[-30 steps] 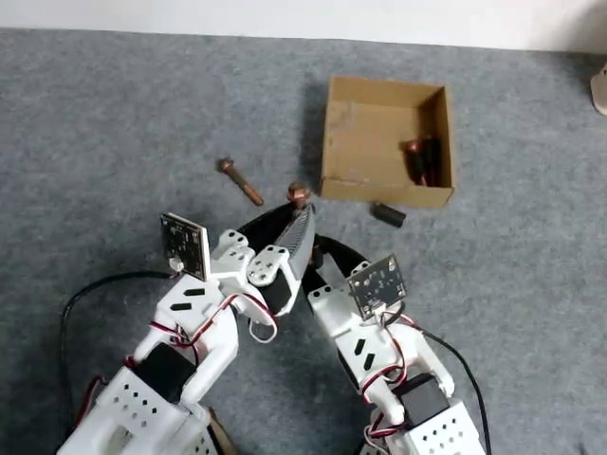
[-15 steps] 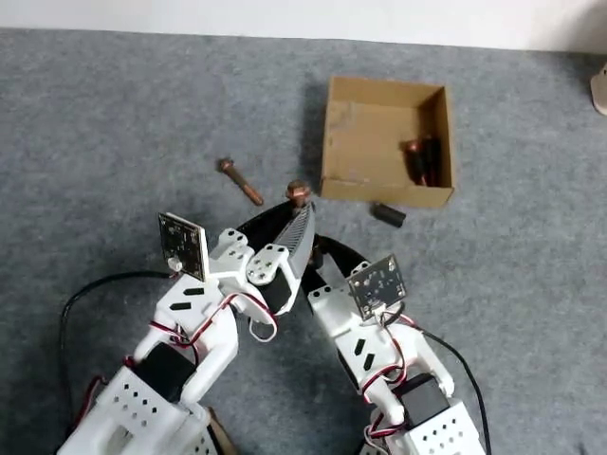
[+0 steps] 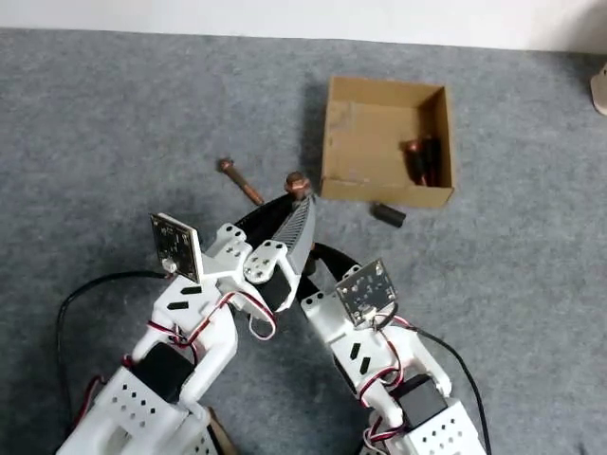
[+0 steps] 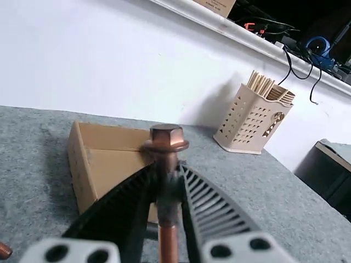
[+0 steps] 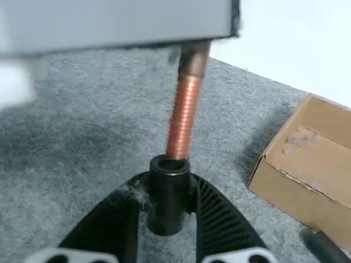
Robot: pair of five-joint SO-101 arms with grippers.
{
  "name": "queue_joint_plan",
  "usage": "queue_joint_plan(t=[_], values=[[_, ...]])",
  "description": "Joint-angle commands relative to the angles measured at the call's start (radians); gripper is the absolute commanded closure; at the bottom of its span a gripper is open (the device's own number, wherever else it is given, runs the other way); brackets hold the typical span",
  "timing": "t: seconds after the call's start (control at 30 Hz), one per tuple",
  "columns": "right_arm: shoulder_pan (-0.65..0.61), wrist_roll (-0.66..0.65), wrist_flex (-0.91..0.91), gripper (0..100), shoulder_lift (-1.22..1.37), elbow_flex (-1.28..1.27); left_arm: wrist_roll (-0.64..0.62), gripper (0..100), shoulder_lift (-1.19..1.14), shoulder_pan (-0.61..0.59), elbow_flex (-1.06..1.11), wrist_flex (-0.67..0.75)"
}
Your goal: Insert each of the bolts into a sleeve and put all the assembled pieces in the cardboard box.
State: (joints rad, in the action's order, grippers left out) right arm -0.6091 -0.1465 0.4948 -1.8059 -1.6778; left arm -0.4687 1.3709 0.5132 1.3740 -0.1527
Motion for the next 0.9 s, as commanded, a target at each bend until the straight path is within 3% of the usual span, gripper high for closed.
queue_joint_plan(t=[0.0, 0.6, 0.87], values=[[-0.013, -0.012, 0.001, 99.5, -0.010, -0.116, 0.069, 99, 0.019, 0.005, 0.007, 0.028], [-0.012, -0.009, -0.002, 99.5, -0.018, -0.117, 0.100, 99, 0.013, 0.005, 0.119, 0.031], [0.097, -0.002, -0.038, 99.5, -0.019, -0.114, 0.098, 99, 0.013, -0.038, 0.131, 0.026]])
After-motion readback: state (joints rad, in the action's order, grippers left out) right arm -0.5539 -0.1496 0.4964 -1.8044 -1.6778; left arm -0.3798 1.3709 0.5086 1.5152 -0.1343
